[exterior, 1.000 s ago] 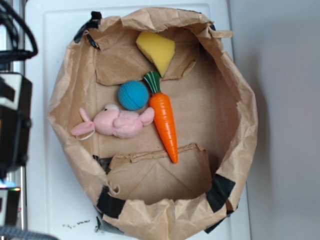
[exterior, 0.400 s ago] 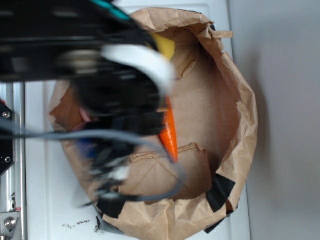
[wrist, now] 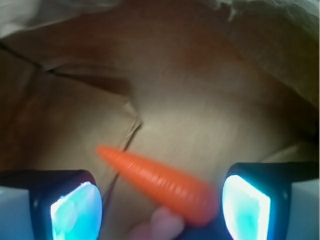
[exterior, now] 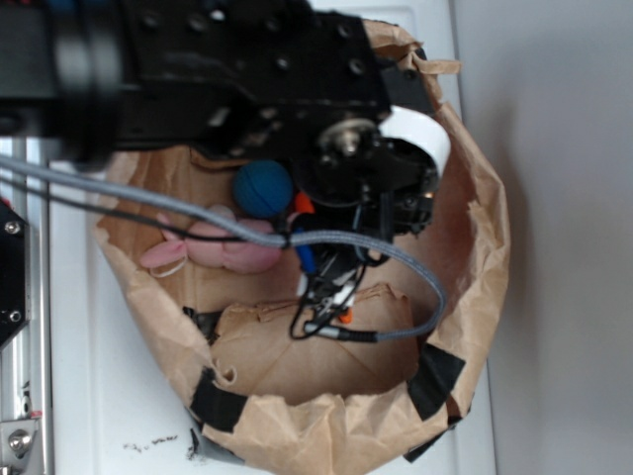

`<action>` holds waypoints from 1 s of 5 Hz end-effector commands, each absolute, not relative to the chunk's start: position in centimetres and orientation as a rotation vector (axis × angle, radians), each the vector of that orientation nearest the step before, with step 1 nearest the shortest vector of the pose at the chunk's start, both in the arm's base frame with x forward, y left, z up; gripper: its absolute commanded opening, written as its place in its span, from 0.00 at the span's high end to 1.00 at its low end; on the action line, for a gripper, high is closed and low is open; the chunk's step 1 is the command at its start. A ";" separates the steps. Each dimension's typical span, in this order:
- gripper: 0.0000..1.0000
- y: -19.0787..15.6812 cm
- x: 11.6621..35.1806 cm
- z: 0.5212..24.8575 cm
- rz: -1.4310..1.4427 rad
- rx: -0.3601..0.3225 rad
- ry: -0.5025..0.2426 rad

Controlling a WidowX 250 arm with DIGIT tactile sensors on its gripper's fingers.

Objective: Grab the green sponge.

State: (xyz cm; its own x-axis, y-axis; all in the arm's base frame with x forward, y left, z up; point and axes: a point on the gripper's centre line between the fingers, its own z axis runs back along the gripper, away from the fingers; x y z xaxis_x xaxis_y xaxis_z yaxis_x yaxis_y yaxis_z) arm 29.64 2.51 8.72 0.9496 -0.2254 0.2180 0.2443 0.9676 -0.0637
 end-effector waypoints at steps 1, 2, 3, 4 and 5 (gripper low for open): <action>0.00 3.5 30.7 10.6 -0.237 -0.066 -0.273; 0.00 3.5 30.7 10.6 -0.237 -0.066 -0.273; 0.00 4.9 29.2 9.7 -0.315 -0.058 -0.280; 0.00 6.6 27.2 9.7 -0.374 -0.054 -0.287; 0.00 7.8 26.5 8.8 -0.403 -0.017 -0.274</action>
